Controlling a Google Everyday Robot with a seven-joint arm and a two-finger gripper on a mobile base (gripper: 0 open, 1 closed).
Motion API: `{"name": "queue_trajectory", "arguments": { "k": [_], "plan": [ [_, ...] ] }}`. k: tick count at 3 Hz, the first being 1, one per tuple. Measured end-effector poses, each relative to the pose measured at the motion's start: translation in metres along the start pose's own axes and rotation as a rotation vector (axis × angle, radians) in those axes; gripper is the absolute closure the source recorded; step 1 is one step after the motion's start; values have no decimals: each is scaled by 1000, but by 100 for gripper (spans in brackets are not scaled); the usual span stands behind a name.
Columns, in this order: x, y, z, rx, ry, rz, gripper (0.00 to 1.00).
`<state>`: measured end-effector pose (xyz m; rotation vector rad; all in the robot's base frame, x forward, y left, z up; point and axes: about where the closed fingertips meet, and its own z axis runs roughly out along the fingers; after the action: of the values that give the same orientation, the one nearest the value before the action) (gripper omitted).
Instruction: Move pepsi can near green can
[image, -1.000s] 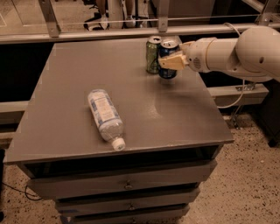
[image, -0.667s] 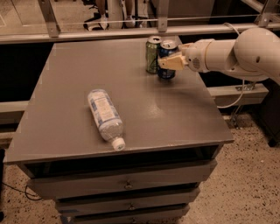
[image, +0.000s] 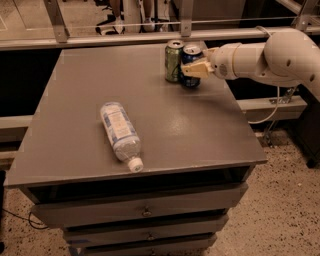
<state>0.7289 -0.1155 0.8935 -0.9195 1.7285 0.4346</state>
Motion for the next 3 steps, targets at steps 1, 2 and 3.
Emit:
{"name": "queue_trajectory", "arguments": {
  "k": [1,2,3],
  "plan": [
    [3,-12,-4,1,13,-18,15],
    [7,-20,-7,5,20,-18,0],
    [17,-16,-5,-2,24,5,0]
  ]
}}
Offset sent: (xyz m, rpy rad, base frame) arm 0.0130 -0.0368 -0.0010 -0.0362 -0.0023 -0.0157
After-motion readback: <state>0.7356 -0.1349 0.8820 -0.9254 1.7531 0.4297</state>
